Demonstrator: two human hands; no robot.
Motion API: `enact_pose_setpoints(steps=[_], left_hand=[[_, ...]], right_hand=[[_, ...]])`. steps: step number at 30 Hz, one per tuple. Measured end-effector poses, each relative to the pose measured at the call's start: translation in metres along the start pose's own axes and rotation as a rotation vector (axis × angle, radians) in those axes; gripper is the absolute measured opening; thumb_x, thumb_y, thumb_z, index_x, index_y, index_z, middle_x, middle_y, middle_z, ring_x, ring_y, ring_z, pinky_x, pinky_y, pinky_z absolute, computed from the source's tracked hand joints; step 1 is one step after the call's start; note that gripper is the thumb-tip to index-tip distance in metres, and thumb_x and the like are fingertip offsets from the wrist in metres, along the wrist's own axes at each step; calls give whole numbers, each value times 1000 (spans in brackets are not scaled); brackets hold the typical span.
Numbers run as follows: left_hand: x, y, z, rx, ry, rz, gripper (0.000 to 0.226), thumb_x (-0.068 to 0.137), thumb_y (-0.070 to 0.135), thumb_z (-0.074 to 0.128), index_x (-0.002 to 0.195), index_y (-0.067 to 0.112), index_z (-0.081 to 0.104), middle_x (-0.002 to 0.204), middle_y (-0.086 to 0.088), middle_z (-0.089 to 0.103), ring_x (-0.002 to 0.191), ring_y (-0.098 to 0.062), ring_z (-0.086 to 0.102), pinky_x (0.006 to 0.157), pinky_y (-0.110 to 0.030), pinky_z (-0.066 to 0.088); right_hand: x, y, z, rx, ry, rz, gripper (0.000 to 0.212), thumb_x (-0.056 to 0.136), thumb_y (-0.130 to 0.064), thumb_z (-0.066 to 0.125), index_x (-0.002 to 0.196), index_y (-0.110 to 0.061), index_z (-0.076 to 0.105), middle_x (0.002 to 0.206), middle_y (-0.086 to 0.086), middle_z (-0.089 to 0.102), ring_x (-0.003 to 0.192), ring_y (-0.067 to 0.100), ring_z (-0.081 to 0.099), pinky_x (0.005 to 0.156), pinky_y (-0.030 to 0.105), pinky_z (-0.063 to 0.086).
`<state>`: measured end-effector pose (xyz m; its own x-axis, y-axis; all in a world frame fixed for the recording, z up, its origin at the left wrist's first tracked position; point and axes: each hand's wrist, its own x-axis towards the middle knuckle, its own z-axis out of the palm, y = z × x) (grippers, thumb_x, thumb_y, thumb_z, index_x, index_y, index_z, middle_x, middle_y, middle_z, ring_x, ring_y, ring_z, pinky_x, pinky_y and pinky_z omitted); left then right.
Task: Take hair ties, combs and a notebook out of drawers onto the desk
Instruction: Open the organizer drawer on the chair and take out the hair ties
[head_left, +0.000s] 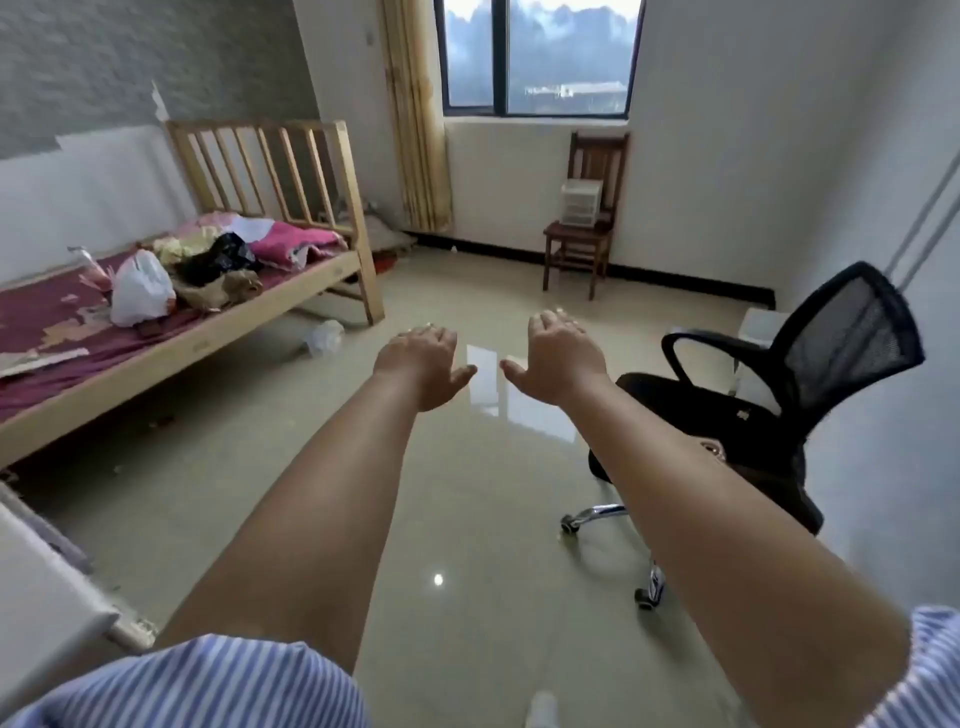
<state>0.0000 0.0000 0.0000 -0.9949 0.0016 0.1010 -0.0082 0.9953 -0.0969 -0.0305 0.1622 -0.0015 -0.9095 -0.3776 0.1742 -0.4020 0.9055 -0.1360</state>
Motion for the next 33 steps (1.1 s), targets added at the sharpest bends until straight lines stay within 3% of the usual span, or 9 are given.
enact_pose_setpoints(steps=[7,14,22,33], left_hand=[[178,-36,96,-29,-244,-36,63,99,43,31,146,3,18,157,-14,17,145,-25,15,119,-36,18],[366,-62,132,-56,-319,-48,63,99,41,34,146,3,16,158,-14,15,146,-25,13,120,-36,15],[630,-92,194,-119,-356,6,65,98,42,35,146,4,15,158,-14,14,146,-25,11,120,-36,15],[1022,-90,242,-91,-390,235,54,100,37,34,141,3,27,151,-13,29,141,-25,23,115,-37,24]], right_hand=[[176,57,91,100,-234,45,71,90,-46,48,138,2,27,149,17,31,142,28,20,117,36,22],[359,113,142,22,-358,18,79,91,-49,44,143,2,15,156,16,15,145,28,8,120,37,12],[594,205,203,25,-381,122,82,89,-51,46,144,0,12,157,15,12,145,25,8,120,35,12],[928,350,243,78,-418,346,77,91,-49,44,143,0,17,155,14,18,145,26,11,119,36,16]])
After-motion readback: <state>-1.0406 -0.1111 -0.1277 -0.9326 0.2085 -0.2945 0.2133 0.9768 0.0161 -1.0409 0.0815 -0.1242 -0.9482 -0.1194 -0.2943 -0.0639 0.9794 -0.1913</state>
